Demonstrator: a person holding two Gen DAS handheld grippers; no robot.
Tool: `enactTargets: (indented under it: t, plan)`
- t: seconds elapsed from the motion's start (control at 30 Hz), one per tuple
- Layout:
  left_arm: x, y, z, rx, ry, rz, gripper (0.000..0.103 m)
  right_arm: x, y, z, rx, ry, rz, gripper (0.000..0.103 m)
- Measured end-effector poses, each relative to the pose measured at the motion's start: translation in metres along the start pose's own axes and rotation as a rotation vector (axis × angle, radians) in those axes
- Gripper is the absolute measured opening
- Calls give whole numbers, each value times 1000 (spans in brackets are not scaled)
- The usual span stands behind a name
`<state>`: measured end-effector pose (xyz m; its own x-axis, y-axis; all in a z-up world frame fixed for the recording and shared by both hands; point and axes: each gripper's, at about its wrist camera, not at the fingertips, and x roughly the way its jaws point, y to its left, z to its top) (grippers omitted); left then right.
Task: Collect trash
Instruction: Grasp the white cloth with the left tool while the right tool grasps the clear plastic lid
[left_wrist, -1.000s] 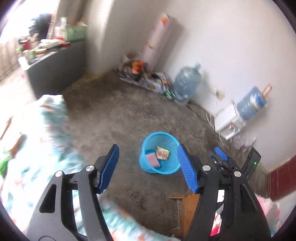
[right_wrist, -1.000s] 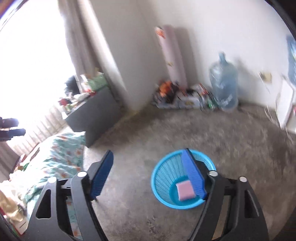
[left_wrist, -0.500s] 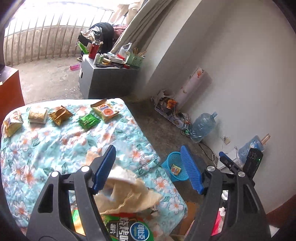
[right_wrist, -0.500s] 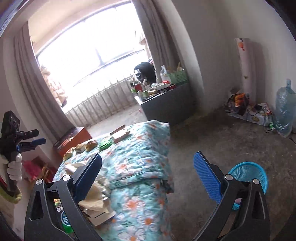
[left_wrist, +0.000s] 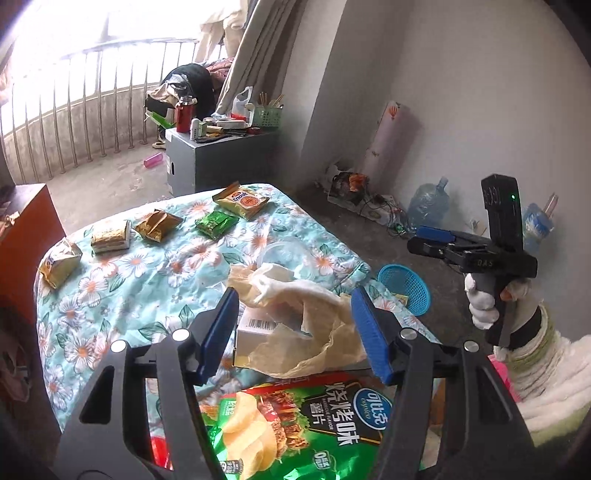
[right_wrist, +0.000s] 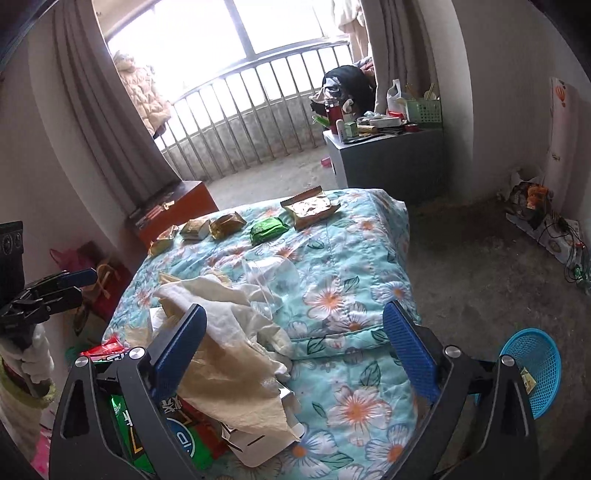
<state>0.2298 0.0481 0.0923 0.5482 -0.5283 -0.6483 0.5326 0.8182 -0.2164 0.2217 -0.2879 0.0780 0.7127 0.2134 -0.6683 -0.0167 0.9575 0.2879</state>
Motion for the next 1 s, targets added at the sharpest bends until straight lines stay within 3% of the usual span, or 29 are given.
enactTargets:
  t: [0.13,0.3,0.53,0.73,0.9,1.0]
  plan:
    - [28,2,9,46,58,-1,49,32,9,12,-24,46,-3,82]
    - [75,20,22,-23,186,-16,32,75,24,29,-86,101,-9,68]
    - [117,42,26,-108,310,-43,23,138,42,42,-183,187,-13,56]
    - [122,47,28,-124,315,-77,5,170,53,39,-265,241,-48,44]
    - [115,46,30,-124,281,-96,3,170,50,38,-286,222,-93,35]
    - [106,46,34,-132,227,-100,3,166,40,41,-242,212,-101,14]
